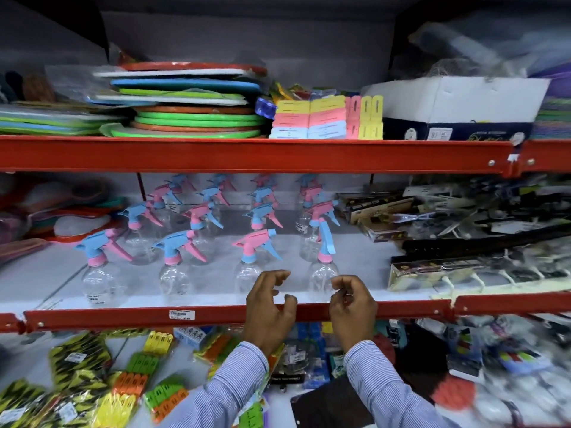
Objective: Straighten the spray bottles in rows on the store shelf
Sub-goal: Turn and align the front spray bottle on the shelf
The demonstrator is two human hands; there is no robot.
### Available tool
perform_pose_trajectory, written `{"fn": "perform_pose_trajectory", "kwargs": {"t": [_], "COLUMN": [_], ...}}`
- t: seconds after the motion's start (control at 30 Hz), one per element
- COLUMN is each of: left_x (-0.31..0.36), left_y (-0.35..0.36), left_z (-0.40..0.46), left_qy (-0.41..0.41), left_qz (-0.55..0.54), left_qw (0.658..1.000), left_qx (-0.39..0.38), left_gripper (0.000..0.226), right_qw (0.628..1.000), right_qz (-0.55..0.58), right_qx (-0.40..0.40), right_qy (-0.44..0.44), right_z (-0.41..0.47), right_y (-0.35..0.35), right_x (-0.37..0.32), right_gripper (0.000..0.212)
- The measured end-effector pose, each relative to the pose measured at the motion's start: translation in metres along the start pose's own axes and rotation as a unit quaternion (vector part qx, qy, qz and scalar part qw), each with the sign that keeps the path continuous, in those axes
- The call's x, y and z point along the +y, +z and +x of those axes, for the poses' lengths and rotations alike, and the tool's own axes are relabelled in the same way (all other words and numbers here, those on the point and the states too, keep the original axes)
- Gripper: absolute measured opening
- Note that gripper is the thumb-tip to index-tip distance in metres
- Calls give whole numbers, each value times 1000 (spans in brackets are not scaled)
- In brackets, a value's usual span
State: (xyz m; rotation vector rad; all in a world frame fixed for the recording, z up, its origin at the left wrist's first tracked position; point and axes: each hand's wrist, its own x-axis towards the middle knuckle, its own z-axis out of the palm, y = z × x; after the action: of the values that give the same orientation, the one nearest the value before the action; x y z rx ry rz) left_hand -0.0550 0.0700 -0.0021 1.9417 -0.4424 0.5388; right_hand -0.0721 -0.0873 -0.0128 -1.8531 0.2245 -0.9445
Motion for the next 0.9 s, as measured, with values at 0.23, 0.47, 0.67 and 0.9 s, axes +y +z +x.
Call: {"fn": "perform_pose_trajectory", "kwargs": {"t": [0.23, 0.47, 0.67, 0.9], "left_x": [16, 24, 27, 20], "left_y": [50, 75, 76, 72], "left_z": [10, 9, 25, 19], "left_qy": [-79, -110, -125, -149], "left_qz": [8, 40, 37, 28], "left_qw": [996, 993, 991, 988], "left_qx": [-40, -8, -40, -37], "left_gripper": [43, 43, 53, 59], "right_qw": [978, 953, 962, 960], "right_qz": [0, 7, 7, 12], "right_qx": [-195, -297, -267, -267], "right_qy": [70, 59, 54, 82], "right_z": [52, 66, 60, 59], "right_y": [-11, -23, -28, -25], "right_x": [29, 31, 38, 40], "right_gripper": [58, 45, 33, 48]}}
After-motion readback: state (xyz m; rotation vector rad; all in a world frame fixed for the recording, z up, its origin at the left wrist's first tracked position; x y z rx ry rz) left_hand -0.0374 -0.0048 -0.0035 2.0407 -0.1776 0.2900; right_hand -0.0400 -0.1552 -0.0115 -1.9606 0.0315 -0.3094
